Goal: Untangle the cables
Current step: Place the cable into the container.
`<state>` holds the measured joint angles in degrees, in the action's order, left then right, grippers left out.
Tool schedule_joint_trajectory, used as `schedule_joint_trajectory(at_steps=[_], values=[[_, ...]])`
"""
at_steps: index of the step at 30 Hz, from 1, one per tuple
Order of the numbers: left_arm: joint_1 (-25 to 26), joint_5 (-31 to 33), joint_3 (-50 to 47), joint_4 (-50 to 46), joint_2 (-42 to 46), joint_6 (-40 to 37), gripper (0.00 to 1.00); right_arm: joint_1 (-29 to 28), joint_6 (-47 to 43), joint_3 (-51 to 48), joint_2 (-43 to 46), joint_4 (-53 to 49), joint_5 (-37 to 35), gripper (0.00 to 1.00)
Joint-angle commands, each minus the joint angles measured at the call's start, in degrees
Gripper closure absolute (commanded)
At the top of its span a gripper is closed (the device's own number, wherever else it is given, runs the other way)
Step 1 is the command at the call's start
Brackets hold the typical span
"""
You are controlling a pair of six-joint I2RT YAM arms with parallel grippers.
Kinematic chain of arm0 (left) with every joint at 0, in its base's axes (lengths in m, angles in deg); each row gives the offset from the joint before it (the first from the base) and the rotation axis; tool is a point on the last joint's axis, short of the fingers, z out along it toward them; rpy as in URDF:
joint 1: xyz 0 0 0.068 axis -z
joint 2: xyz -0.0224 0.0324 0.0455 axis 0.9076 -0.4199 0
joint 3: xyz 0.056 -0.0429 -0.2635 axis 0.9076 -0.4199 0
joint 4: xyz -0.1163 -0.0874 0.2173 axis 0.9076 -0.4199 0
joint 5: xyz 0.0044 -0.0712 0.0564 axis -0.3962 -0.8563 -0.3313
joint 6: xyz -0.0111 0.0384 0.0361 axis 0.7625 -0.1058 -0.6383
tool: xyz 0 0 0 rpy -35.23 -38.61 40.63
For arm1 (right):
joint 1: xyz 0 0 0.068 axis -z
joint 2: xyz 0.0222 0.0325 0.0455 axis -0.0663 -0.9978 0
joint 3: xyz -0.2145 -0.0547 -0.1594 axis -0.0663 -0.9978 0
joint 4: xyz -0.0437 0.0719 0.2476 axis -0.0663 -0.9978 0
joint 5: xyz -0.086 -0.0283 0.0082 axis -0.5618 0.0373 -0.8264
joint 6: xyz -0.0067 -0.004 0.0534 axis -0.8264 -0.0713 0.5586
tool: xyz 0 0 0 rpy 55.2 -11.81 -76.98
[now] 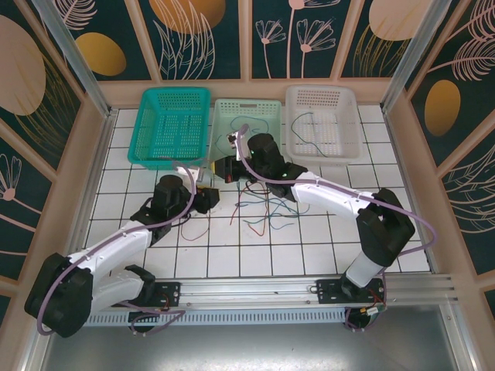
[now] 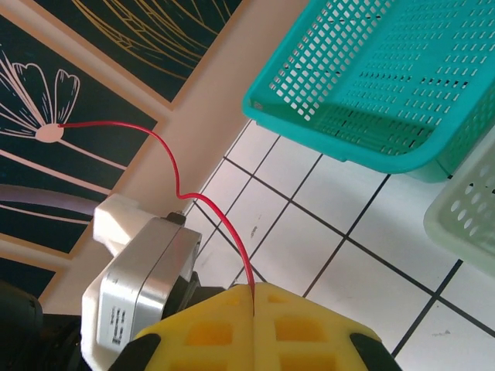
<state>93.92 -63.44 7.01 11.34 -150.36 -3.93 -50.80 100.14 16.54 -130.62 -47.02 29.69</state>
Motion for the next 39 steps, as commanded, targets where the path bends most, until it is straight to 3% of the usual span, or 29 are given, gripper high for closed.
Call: schedule_joint_trajectory(at_steps=[1,4,7,11,14,17,23,31,39], values=[[0.23,1.25,1.78,1.55,0.54,-0.54,0.82,0.4,0.26,-0.18,2.54,1.87,-0.03,1.0],[0.26,3.14,1.78,0.33,1.96,-0.56,0.98,0.57,0.21,-0.4,2.7,1.0,-1.45,1.0],[0.25,3.74,1.85,0.0,3.12,-0.48,1.0,0.9,0.2,-0.32,2.52,-0.5,-3.01,1.0],[0.25,4.31,2.84,-0.96,3.59,-0.7,1.0,1.21,-0.13,-0.87,2.98,-1.59,-4.55,0.72],[0.25,6.15,4.66,-3.24,3.91,-1.17,1.0,1.45,-0.6,-2.25,4.79,-1.71,-7.11,0.45],[0.25,9.6,7.82,-6.26,4.68,-1.74,1.0,2.14,-1.77,-4.57,7.66,-2.39,-10.45,0.35],[-1.13,22.14,19.84,-16.05,1.74,-7.56,1.0,4.34,-3.97,-9.99,12.99,-7.87,-17.26,0.32],[-6.33,28.82,42.96,-25.94,-8.77,-20.21,1.0,7.56,-4.28,-18.67,19.75,-11.15,-20.81,0.31],[-9.36,32.79,60.99,-27.64,-22.36,-29.72,1.0,9.38,-3.86,-23.31,24.05,-11.0,-21.83,0.3]])
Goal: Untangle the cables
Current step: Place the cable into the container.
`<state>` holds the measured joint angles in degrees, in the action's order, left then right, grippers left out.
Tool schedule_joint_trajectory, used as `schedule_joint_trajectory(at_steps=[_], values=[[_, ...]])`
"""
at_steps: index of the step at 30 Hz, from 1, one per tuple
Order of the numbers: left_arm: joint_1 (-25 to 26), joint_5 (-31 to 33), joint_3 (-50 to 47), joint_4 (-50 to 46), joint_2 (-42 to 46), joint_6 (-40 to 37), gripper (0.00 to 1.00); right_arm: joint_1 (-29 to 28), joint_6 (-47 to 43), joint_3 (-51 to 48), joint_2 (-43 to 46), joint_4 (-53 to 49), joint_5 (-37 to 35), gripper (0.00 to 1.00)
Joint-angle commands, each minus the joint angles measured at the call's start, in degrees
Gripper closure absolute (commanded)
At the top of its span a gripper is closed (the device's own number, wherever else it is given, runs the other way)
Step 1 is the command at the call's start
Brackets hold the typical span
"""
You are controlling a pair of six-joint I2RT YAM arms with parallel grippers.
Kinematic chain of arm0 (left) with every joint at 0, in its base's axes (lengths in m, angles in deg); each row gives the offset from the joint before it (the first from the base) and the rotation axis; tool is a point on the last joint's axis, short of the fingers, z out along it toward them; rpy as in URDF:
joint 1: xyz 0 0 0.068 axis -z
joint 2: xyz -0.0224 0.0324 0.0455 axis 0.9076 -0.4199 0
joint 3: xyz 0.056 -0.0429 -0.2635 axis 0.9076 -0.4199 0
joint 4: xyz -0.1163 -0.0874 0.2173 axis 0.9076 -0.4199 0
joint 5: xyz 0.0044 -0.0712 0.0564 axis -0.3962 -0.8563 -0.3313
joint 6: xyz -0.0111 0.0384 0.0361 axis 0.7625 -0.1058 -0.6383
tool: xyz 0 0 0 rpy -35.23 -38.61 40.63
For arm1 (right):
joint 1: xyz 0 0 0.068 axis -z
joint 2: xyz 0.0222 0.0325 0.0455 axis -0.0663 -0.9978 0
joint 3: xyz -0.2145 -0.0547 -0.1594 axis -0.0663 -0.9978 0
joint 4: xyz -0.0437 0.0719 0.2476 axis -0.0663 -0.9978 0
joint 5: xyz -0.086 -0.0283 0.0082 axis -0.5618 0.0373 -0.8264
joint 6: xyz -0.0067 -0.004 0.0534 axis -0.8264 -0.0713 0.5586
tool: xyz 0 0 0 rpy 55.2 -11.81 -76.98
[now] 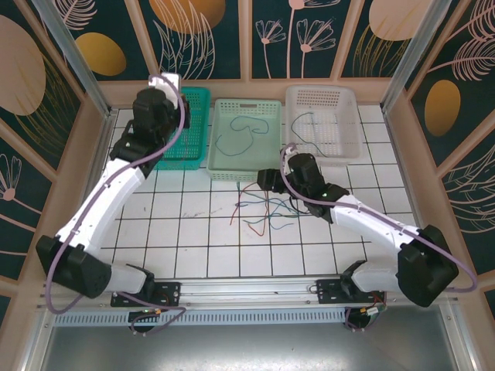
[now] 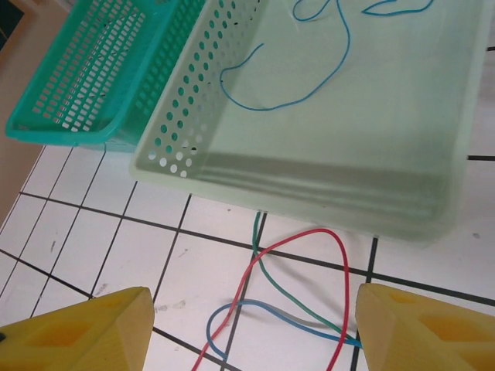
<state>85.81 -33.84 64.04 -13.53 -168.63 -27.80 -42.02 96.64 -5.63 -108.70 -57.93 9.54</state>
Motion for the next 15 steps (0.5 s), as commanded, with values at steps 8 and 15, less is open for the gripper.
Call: schedule_joint_trajectory(at_steps=[8,15], values=[[-7.45,1.32,13.17,-2.81,-18.24,-7.45,1.0,0.95,-0.82,-5.01,5.79,-3.6,-4.91,0.3],[-9.89,1.1,16.13,0.44,-27.31,-9.15,1.0,2.15,1.01,-8.58,9.57,-4.6,-6.0,0.3]])
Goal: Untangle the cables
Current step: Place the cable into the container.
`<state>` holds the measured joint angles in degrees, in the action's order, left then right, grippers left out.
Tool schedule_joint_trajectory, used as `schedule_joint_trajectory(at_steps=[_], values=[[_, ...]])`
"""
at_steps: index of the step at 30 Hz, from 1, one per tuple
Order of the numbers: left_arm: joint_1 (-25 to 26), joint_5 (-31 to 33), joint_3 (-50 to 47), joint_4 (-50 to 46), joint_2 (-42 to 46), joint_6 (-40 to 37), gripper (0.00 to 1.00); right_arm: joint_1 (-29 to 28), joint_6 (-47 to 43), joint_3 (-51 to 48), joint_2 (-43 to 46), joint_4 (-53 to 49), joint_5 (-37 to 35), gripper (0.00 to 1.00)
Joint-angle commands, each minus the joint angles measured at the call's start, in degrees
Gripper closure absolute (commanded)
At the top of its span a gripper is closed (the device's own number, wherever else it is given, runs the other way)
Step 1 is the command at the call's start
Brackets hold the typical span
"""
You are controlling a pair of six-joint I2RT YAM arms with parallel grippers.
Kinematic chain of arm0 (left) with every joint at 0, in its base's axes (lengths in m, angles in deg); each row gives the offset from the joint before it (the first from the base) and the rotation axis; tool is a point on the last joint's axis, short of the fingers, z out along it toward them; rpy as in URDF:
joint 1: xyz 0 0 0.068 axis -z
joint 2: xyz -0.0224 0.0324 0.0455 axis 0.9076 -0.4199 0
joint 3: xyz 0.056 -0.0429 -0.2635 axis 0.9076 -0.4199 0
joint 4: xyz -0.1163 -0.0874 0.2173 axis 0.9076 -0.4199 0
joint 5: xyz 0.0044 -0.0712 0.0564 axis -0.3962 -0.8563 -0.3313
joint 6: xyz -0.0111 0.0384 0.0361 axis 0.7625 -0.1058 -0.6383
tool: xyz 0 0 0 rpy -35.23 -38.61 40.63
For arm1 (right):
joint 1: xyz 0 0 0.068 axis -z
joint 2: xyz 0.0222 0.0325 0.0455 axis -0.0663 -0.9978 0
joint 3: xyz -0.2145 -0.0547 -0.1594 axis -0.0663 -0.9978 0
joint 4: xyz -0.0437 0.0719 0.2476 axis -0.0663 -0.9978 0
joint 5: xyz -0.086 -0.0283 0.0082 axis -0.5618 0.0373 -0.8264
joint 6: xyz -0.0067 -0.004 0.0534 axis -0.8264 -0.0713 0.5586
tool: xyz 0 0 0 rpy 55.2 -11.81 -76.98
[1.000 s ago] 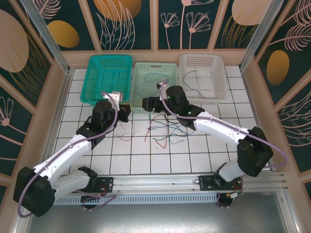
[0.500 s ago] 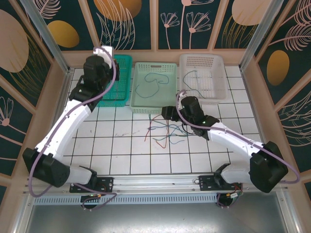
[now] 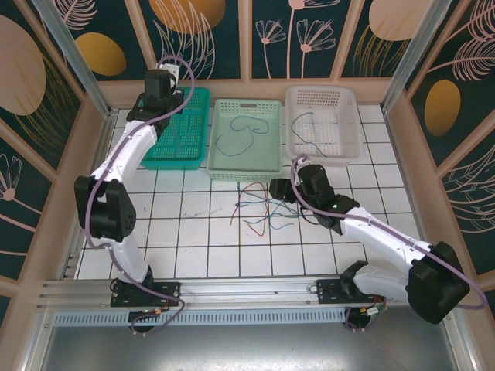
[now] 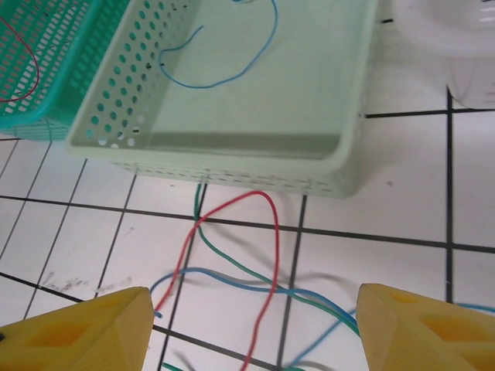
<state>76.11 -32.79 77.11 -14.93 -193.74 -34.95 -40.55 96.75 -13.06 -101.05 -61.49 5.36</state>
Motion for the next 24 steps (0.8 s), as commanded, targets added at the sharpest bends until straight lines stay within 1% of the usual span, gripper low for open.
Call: schedule_joint_trajectory(at_steps=[1,8,10,14,16,20,23,24], values=[[-0.23,-0.13,3.82,1.75,-3.54,-2.15,1.0,0.76,1.17,-1.37,2.26,-1.05,-1.83,0.29],[-0.36,-1.79,5.41,1.9,-10.02,-0.93,1.0,1.42,1.76,-1.66,2.63,-2.09,-2.59,0.29],[-0.3,-2.28,5.45,1.81,-11.47,0.13,0.97,1.59,1.75,-1.57,2.56,-2.59,-2.87,0.29],[-0.49,-3.72,5.54,1.12,-13.63,3.94,0.8,1.73,1.49,-1.97,2.38,-3.23,-2.98,0.28],[-0.48,-5.59,5.43,0.93,-14.26,5.93,0.69,1.89,1.44,-2.19,1.94,-3.9,-3.28,0.28],[-0.53,-7.31,5.43,0.98,-14.81,8.1,0.6,1.93,1.4,-2.28,1.33,-4.6,-3.59,0.27],[-0.5,-9.81,5.01,1.19,-14.4,8.79,0.53,2.02,1.23,-2.41,1.59,-4.59,-3.92,0.27],[-0.53,-10.41,4.79,1.33,-14.09,9.22,0.48,1.96,1.16,-2.36,1.74,-4.57,-3.98,0.26]])
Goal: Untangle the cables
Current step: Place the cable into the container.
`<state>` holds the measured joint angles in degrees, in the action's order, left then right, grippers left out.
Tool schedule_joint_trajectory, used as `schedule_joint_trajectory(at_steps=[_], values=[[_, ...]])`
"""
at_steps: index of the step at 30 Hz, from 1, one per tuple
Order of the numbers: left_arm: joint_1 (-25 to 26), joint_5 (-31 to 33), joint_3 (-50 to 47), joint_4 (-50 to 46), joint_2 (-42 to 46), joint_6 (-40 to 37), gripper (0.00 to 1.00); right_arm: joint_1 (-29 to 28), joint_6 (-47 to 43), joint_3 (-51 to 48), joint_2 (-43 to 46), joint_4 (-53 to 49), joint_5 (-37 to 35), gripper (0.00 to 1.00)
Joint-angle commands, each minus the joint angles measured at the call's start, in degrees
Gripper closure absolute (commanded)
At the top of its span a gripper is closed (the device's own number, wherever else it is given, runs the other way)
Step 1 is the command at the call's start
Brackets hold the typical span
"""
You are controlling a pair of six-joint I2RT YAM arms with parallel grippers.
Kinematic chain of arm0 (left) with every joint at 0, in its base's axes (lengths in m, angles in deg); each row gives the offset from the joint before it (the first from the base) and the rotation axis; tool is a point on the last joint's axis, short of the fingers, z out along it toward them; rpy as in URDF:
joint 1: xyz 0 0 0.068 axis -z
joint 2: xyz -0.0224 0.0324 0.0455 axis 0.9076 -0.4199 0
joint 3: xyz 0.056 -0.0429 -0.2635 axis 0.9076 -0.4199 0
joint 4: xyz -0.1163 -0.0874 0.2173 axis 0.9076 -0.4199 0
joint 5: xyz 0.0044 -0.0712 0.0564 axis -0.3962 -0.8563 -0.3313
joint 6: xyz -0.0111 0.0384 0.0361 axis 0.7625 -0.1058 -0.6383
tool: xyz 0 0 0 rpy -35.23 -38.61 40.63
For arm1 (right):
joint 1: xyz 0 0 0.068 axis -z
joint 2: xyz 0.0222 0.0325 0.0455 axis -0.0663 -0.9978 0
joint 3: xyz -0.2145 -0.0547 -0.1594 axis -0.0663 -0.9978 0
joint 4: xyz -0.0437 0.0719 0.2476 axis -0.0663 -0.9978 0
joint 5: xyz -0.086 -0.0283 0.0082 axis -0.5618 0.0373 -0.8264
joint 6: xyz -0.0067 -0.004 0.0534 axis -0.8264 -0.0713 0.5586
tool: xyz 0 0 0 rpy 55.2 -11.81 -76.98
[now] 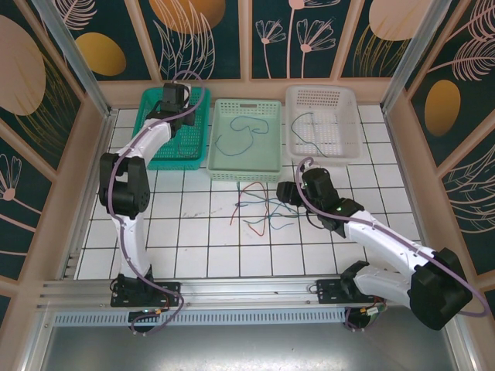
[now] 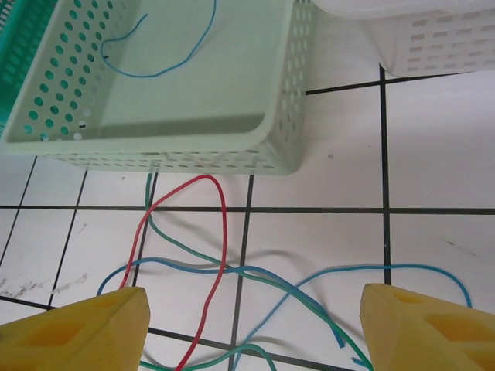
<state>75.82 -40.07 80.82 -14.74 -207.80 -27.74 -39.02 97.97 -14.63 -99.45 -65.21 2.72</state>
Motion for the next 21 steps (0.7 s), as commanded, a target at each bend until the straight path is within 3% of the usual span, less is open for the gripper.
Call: schedule_joint_trajectory(at_steps=[1,5,13,18,21], values=[[-0.28,-3.53,0.71,1.31,0.45,2.38,0.42,0.49,-0.21,-0.77,0.15,-0.88,-1.34,0.26],[-0.38,-5.96,-0.46,1.7,2.19,4.66,0.02,0.5,-0.35,-0.79,0.17,-0.92,-1.68,0.25],[-1.74,-14.12,-0.48,-0.84,4.82,15.04,0.01,0.59,-0.88,-1.1,0.25,-0.99,-1.3,0.22],[-5.64,-27.75,-2.62,2.76,4.14,27.0,0.01,0.66,-1.04,-1.05,0.21,-0.5,-1.19,0.22],[-6.44,-29.7,-4.55,4.87,4.57,28.5,0.01,0.71,-0.95,-1.05,0.27,-0.53,-1.22,0.22]])
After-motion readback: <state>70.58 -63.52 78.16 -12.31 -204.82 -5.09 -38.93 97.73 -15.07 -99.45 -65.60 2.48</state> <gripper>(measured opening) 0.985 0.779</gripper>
